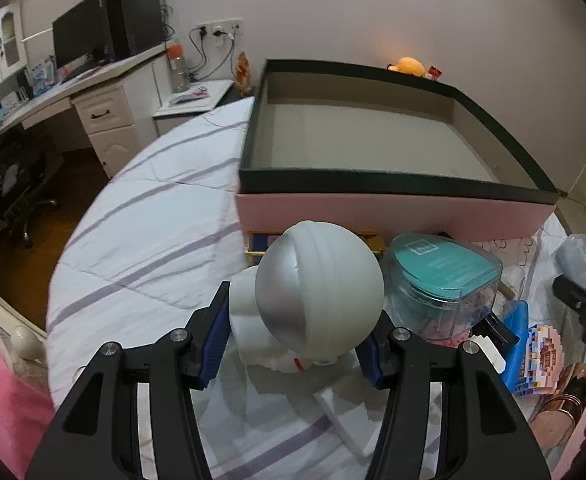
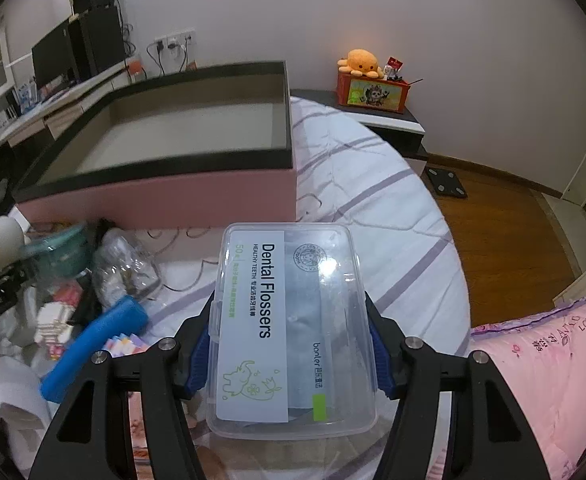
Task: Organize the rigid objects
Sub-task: 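Grasp the white robot-head toy with the left gripper while the right grasps the Dental Flossers box, then carry the robot-head toy and flosser box over the pink tray with both grippers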
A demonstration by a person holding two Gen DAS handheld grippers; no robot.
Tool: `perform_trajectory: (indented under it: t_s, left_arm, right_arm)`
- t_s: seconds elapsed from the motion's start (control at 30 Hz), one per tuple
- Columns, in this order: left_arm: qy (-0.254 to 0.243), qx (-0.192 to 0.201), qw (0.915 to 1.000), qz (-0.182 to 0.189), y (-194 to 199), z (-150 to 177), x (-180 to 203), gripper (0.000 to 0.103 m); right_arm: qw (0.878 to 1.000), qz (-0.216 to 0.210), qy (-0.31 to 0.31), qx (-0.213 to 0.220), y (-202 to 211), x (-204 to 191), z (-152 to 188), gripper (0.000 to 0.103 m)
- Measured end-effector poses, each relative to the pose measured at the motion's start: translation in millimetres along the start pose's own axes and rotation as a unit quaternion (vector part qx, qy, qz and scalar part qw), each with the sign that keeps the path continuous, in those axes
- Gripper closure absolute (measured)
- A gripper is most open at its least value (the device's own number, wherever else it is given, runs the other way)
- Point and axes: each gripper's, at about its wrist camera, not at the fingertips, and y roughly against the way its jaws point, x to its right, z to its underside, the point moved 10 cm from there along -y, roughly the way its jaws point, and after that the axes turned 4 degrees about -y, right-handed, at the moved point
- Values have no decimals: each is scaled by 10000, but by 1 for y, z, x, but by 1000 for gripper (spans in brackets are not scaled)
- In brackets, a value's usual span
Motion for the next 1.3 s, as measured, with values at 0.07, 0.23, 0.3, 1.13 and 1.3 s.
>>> perform_trajectory:
  t_s: [0.07, 0.23, 0.3, 1.13, 1.3]
  left_arm:
    - [25, 85, 10000, 17, 9, -1, -2, 48]
    - [-61, 567, 9983, -110, 48, -9, -4, 48]
    - [-129, 802, 9965, -207, 69, -12, -3, 48]
    - [-405, 2472, 9681, 83, 246, 0, 35, 48]
    - [-376, 2458, 9686, 55, 248, 4, 35, 48]
  right_arm:
    - [9999, 33, 8, 121, 9, 0, -3, 39]
    - [9987, -46, 48, 505, 44, -6, -12, 39]
    - [9975, -39, 83, 694, 61, -8, -14, 39]
    - [9705, -547, 298, 2329, 228, -43, 12, 39]
    - [9704, -607, 362, 2308, 229, -49, 16, 39]
